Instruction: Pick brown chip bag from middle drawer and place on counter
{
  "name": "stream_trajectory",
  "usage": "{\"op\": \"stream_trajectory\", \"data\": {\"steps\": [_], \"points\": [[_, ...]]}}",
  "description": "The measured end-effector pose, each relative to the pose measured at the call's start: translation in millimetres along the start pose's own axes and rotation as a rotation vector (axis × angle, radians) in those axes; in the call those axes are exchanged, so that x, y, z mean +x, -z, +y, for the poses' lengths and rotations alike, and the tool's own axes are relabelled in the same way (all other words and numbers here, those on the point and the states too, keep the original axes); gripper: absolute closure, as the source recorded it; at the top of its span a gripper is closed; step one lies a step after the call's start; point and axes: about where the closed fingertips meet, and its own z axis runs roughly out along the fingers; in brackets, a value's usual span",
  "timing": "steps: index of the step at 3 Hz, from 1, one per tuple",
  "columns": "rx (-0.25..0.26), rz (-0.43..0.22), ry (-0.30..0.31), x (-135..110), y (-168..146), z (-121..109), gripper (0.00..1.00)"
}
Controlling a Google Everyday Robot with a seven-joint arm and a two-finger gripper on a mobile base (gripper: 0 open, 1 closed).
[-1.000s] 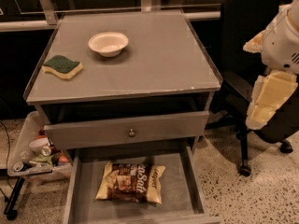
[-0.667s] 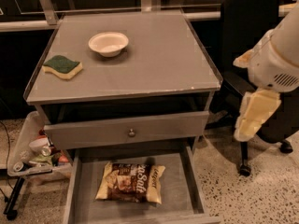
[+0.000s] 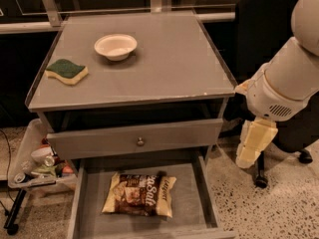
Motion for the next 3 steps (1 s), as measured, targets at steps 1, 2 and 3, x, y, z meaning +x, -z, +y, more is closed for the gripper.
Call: {"op": "stream_trajectory", "data": {"steps": [1,2,3], "points": [[-0.040,-0.050,-0.014,-13.4,-39.2,16.4,0.00],[-0.103,-0.136,-0.041,-42.5,-108.3,41.6,0.00],[-0.080,-0.146,-0.039,-45.7,-111.5,37.8,0.00]]}}
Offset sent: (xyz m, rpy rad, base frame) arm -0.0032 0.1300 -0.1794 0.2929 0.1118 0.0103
